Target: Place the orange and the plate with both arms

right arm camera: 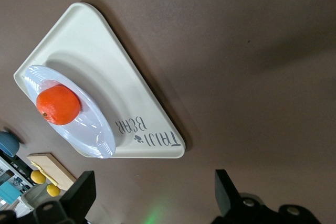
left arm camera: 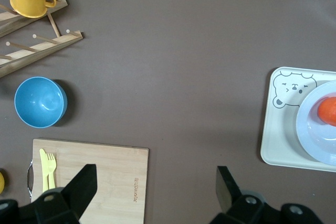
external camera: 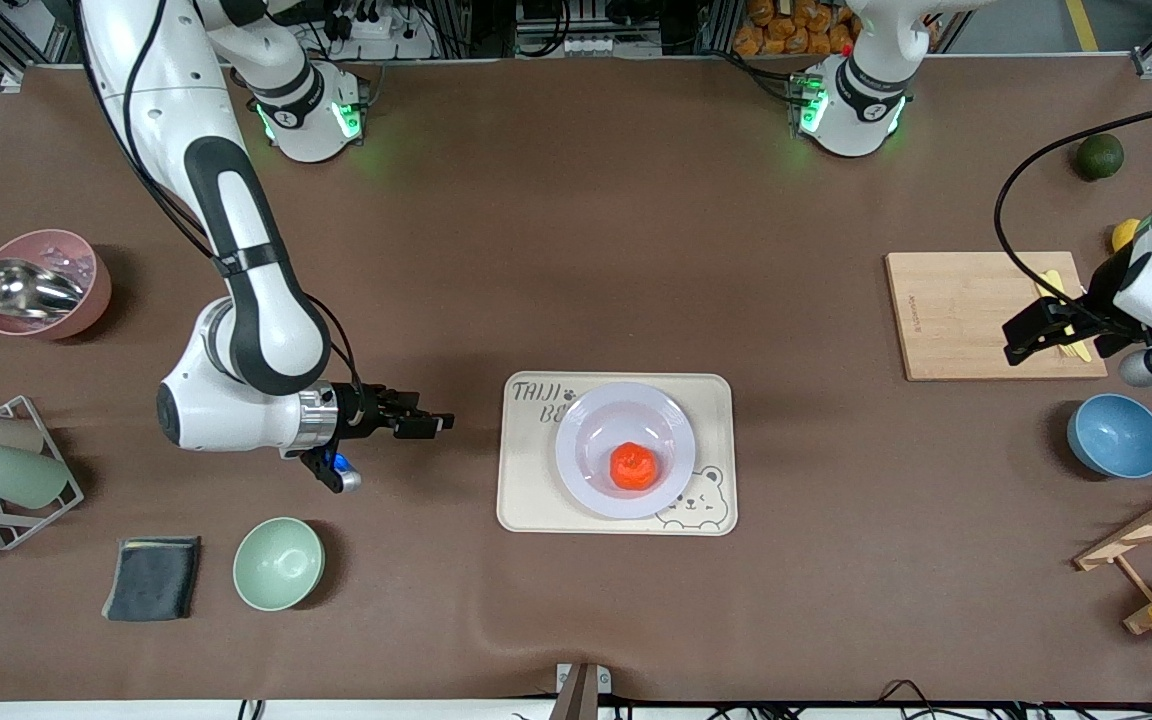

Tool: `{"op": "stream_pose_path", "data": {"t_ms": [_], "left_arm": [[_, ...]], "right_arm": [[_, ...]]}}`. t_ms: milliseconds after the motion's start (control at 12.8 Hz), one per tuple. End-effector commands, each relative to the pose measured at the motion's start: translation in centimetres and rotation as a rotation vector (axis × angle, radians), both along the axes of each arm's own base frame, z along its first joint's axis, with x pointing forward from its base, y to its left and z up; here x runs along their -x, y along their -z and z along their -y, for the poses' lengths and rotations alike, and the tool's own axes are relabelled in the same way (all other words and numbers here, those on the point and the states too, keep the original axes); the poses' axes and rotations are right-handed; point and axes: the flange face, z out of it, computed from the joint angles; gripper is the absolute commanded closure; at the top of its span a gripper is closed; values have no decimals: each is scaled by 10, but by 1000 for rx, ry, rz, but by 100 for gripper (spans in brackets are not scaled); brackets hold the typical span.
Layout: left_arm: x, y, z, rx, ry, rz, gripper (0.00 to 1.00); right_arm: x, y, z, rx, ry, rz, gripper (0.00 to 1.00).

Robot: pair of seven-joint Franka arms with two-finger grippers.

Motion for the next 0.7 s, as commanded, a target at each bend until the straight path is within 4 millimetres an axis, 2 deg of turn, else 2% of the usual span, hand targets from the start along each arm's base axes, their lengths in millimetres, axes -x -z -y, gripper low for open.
{"op": "stream_pose_path", "data": {"t_ms": [0, 313, 469, 626], "left_arm": [[4, -9, -1, 18, 14, 9, 0], [10, -18, -1, 17, 16, 19, 0], [11, -21, -1, 17, 16, 24, 0], [12, -23, -1, 16, 16, 25, 0]], "right_arm": [[8, -7, 29, 0, 14, -44, 0], [7, -16, 73, -19, -8, -70, 0], [7, -22, 84, -23, -11, -75, 0], [6, -36, 115, -10, -23, -73, 0]]}}
